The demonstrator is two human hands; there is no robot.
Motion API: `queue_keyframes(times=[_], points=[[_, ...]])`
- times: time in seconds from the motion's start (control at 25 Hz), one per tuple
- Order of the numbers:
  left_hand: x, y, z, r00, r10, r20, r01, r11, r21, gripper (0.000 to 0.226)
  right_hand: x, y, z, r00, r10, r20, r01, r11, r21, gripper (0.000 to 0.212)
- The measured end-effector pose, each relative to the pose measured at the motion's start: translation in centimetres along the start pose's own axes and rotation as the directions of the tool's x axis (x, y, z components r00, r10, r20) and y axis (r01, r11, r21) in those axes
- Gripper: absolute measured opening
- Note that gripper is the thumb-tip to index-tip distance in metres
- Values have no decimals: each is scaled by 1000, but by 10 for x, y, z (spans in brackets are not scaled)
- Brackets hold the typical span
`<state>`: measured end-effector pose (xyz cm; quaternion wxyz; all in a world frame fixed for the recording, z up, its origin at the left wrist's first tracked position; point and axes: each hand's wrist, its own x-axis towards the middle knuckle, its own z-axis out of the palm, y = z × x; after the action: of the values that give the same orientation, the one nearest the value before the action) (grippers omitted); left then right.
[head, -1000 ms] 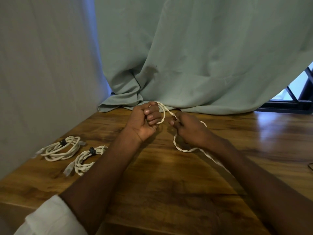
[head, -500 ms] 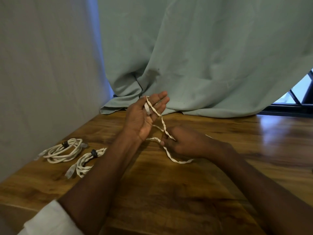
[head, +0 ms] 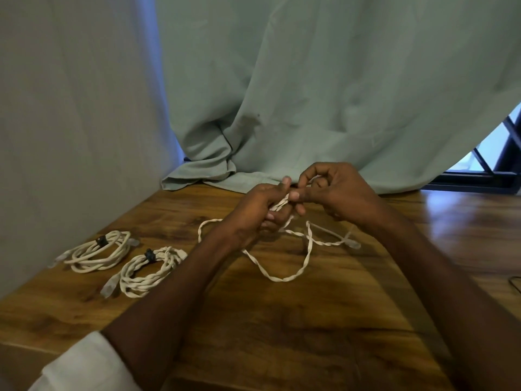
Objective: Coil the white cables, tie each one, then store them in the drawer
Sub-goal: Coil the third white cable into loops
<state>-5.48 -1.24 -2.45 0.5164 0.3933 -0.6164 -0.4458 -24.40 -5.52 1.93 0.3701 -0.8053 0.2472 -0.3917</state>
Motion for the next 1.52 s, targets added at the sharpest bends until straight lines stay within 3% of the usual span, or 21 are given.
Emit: queue_keyframes(times=[0.08, 0.24, 0.32, 0.56, 0.68, 0.84, 0.96, 1.16, 1.28, 1.36, 1.44, 1.48, 1.52], points=[[3, -1, 2, 999, -16, 28, 19, 991, -132, 54, 4, 12, 0, 996, 32, -84, -29, 999, 36, 22], [8, 4, -4, 998, -21, 58, 45, 889, -455, 39, 9, 30, 22, 989, 147, 14, -147, 969, 200, 42], [8, 6, -7, 999, -25, 41, 43, 842, -537, 36, 11, 30, 28, 980, 197, 28, -197, 940, 280, 52], [2, 8, -7, 978, -82, 191, 175, 820, -544, 32, 13, 30, 18, 970, 233, -64, -211, 947, 241, 48], [4, 7, -10, 985, -50, 166, 145, 767, -625, 31, 10, 35, 18, 981, 193, 20, -192, 947, 258, 50], [6, 6, -14, 987, -16, 160, 120, 733, -669, 31, 11, 30, 13, 992, 97, 78, -106, 987, 117, 13], [8, 6, -10, 983, -7, 181, 125, 749, -650, 36, 12, 29, 8, 997, 43, 72, -49, 995, 82, 15], [7, 12, -28, 999, 43, -8, -31, 595, -803, 38, 10, 42, -6, 996, 69, -59, -61, 990, 128, 24], [6, 16, -25, 990, 54, -130, -139, 541, -830, 33, 13, 45, -16, 982, 113, -154, -86, 981, 174, 19], [7, 18, -21, 966, 53, -252, -243, 508, -826, 44, 17, 48, -9, 956, 224, -189, -142, 918, 369, 12], [7, 21, -26, 931, 24, -363, -332, 462, -822, 52, 22, 55, 1, 915, 361, -180, -184, 771, 609, 16], [7, 21, -29, 912, 15, -410, -372, 453, -810, 48, 23, 59, 6, 896, 400, -192, -220, 777, 590, 16], [6, 22, -32, 895, 20, -446, -403, 465, -788, 42, 23, 62, 9, 885, 414, -212, -281, 840, 464, 14]])
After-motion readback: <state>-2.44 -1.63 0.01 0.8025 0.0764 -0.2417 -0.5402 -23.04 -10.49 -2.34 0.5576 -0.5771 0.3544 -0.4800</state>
